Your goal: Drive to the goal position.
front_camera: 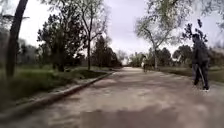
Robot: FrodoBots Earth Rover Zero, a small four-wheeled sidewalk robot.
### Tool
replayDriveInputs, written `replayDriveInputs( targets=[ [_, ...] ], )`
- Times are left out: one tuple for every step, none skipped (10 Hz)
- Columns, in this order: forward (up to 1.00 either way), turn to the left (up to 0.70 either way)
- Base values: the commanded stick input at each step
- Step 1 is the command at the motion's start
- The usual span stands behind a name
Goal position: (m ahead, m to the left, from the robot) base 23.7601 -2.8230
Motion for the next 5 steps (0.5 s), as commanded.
replayDriveInputs(
  targets=[
    [0.7,0.0],
    [0.7,0.0],
    [0.7,0.0],
    [0.7,0.0],
    [0.7,0.0]
  ],
)
